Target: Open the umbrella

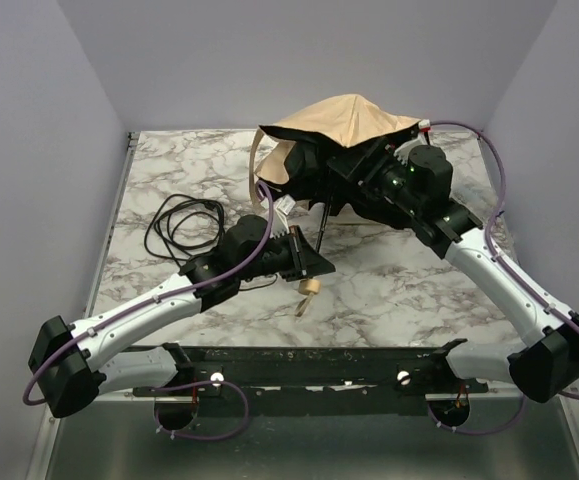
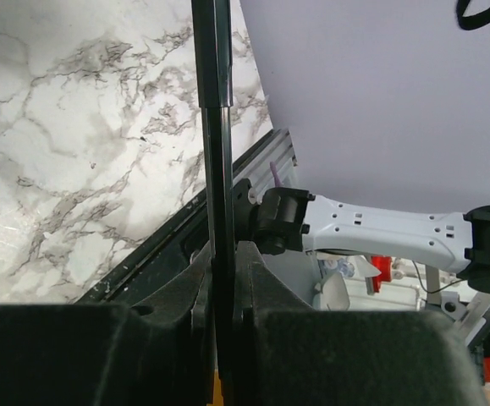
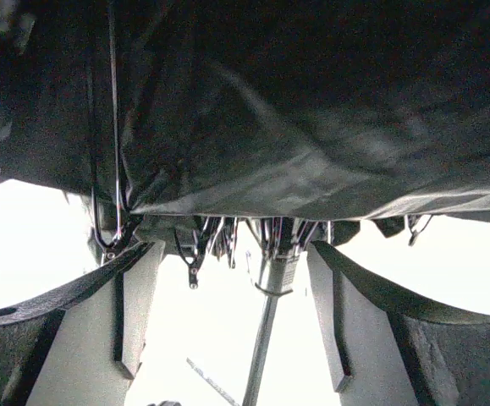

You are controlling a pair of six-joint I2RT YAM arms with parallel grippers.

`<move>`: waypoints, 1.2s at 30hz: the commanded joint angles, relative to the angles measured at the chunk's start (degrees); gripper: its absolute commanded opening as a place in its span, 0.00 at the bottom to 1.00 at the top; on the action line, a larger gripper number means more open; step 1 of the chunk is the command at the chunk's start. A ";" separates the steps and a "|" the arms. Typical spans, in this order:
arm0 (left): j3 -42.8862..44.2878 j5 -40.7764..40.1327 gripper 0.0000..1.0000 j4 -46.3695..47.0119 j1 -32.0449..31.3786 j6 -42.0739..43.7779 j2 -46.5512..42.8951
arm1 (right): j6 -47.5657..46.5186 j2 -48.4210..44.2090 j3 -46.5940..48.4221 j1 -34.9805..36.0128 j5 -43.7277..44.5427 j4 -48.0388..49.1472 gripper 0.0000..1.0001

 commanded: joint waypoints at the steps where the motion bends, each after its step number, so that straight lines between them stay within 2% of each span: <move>1: 0.11 3.43 0.00 9.22 0.53 -1.27 0.17 | 4.32 1.34 -2.90 0.01 -8.95 1.02 0.75; 4: -1.16 3.24 0.00 11.92 1.36 -3.15 -0.01 | 5.10 0.96 -5.47 0.01 -10.22 2.34 0.67; 12: -3.22 4.33 0.00 17.62 2.91 -6.05 0.55 | 4.66 -2.09 -9.35 0.00 -8.42 3.12 0.56; 16: -4.51 5.20 0.00 20.70 2.92 -6.78 0.45 | 5.71 -2.40 -11.79 0.01 -6.93 7.11 0.45; 23: -5.85 6.75 0.00 23.46 2.92 -6.99 0.35 | 9.40 0.79 -14.40 0.01 -9.22 15.82 0.41; 32: -8.16 6.71 0.00 25.70 2.90 -6.64 -2.38 | 13.41 2.24 -17.83 0.01 -1.41 23.44 0.25; 36: -8.51 9.19 0.00 25.59 2.68 -5.96 -2.95 | 14.25 3.92 -17.60 0.01 1.47 25.93 0.18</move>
